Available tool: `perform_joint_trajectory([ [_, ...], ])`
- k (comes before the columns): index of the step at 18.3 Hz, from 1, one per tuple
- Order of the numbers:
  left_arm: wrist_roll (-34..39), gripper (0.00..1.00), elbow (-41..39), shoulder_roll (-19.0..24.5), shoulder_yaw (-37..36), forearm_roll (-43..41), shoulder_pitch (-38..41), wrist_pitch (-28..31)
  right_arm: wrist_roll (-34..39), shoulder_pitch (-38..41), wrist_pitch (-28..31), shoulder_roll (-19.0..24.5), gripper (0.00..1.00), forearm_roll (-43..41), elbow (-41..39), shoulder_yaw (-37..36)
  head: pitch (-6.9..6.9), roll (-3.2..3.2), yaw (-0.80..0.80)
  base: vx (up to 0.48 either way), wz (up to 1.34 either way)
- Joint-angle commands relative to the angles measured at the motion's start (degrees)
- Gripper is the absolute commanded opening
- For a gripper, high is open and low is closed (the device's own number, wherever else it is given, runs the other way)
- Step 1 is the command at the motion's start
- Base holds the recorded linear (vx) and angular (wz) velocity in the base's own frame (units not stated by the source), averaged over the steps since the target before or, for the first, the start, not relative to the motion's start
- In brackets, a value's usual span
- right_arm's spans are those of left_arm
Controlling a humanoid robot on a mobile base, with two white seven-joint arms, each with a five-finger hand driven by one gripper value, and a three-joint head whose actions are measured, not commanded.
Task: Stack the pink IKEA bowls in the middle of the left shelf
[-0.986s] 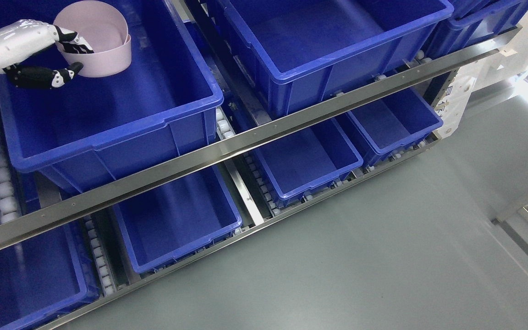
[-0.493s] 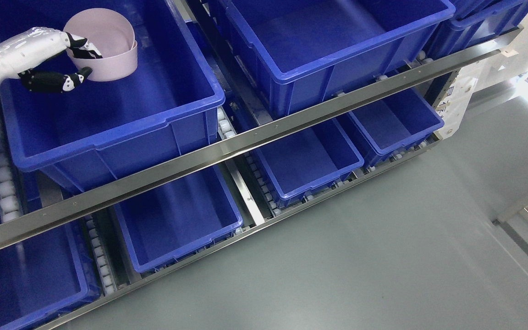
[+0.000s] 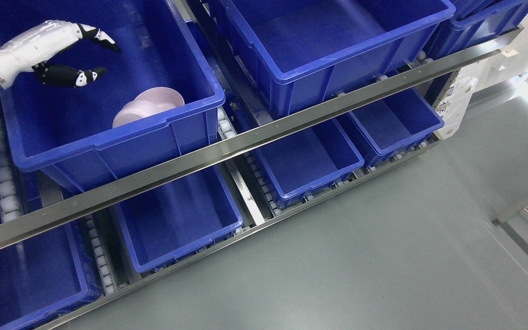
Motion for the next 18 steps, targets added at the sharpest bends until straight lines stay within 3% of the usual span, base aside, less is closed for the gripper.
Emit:
perform_joint_trajectory([
  [1, 7.7, 0.83, -3.0, -18.1, 5.5, 7.0, -2.6, 0.7, 0.0, 1.7, -0.1, -1.0, 1.0, -0.1, -1.9, -0.6, 0.0, 0.0, 0.0, 0.0, 0.0],
  [3, 14.0, 0.89, -7.6, -24.3, 4.1, 7.7, -2.4, 1.0, 0.0, 1.7, -0.1, -1.0, 1.0, -0.1, -1.9, -0.7, 0.0, 0.0, 0.0, 0.0, 0.0],
  [5, 15.1, 0.93, -8.8, -24.3, -1.8, 8.1, -2.6, 1.5, 0.0, 1.7, 0.0, -1.0, 1.0, -0.1, -1.9, -0.6, 0.0, 0.0, 0.0, 0.0, 0.0],
  [6, 17.1, 0.94, -8.8, -24.3, -7.3, 9.6, -2.8, 2.1, 0.0, 1.7, 0.0, -1.0, 1.0, -0.1, -1.9, -0.6, 0.0, 0.0, 0.0, 0.0, 0.0],
  [10, 38.5, 0.96, -12.2, -24.3, -30.3, 16.5, -3.5, 8.5, 0.0, 1.7, 0.0, -1.0, 1.0, -0.1, -1.9, -0.7, 0.0, 0.0, 0.0, 0.0, 0.0],
  [11, 40.9, 0.97, -13.7, -24.3, -35.6, 18.3, -3.4, 9.0, 0.0, 1.7, 0.0, -1.0, 1.0, -0.1, -1.9, -0.7, 0.0, 0.0, 0.0, 0.0, 0.0],
  [15, 40.9, 0.97, -17.3, -24.3, -50.7, 26.5, -2.5, 9.8, 0.0, 1.7, 0.0, -1.0, 1.0, -0.1, -1.9, -0.7, 0.0, 0.0, 0.0, 0.006, 0.12],
  [18, 40.8, 0.97, -20.1, -24.3, -56.6, 27.9, -0.4, 9.8, 0.0, 1.7, 0.0, -1.0, 1.0, -0.1, -1.9, -0.6, 0.0, 0.0, 0.0, 0.076, 0.49],
])
